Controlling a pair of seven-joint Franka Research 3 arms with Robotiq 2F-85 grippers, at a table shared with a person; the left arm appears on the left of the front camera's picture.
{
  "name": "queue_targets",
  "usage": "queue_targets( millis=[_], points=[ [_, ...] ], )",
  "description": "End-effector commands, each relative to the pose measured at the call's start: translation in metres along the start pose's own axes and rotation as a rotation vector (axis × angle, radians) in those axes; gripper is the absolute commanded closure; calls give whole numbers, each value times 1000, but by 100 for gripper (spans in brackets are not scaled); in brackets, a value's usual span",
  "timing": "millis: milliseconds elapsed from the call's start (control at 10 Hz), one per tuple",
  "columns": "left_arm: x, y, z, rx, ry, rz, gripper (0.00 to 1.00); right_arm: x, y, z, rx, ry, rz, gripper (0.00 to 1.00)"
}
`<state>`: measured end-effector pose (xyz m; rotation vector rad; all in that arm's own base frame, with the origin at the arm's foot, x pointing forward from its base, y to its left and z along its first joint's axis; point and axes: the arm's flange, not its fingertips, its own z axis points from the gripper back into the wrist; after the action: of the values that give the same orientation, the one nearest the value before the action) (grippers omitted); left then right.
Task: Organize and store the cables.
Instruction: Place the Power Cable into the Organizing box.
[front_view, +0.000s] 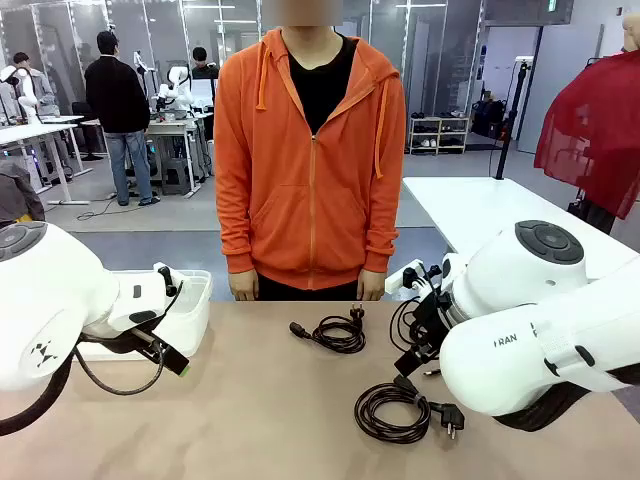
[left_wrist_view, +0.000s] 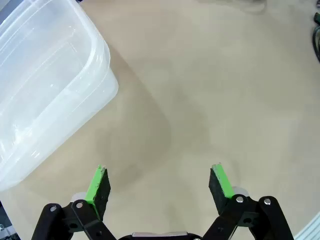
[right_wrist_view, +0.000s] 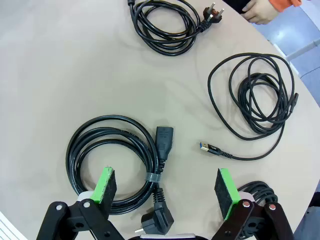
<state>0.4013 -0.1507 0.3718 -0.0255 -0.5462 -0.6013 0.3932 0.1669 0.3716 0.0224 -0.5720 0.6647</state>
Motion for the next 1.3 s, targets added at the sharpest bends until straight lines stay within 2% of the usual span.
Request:
queue_targets(
  millis=[0,1100,1200],
  points=[
    [0,0,0,0,0,0,0,0,0,0,0,0,0,0],
    [0,-1,0,-1,0,-2,0,0,0,0,0,0,2,0],
    [13,12,22,22,5,11,0,7,-16,20,1,-22,2,0]
  ],
)
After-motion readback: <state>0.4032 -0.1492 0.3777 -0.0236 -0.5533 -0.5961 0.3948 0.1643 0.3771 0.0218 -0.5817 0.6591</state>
